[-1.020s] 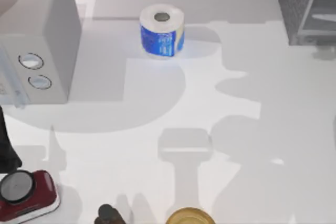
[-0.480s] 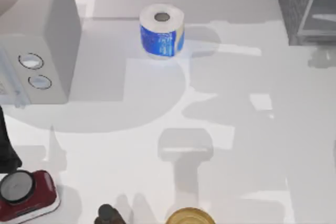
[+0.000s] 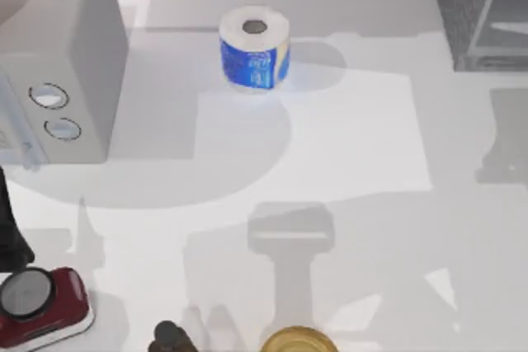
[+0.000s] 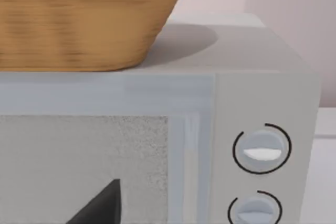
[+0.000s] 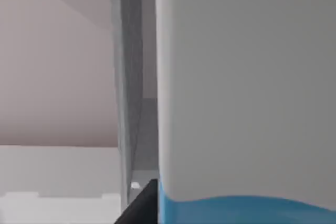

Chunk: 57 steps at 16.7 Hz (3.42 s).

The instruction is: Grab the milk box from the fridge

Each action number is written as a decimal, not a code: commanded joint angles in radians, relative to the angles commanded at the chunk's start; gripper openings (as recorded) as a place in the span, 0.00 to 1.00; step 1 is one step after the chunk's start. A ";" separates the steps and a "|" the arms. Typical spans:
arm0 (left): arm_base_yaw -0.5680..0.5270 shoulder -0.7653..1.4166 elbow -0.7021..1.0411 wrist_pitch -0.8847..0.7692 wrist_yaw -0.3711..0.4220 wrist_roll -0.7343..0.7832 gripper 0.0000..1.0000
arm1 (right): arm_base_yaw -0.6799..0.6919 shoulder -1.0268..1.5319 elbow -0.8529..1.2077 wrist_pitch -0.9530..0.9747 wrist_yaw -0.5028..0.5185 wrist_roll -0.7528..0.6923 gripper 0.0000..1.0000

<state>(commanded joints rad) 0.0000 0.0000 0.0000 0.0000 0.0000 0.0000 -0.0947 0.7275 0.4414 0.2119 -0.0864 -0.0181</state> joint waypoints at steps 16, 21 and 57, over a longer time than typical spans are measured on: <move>0.000 0.000 0.000 0.000 0.000 0.000 1.00 | 0.092 -0.723 -0.440 -0.210 0.085 0.020 0.00; 0.000 0.000 0.000 0.000 0.000 0.000 1.00 | 0.161 -0.611 -0.412 -0.132 0.056 0.013 0.00; 0.000 0.000 0.000 0.000 0.000 0.000 1.00 | 0.678 0.861 -0.146 0.831 -0.078 -0.013 0.00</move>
<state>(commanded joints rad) 0.0000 0.0000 0.0000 0.0000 0.0000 0.0000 0.5833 1.5882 0.2951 1.0433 -0.1646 -0.0308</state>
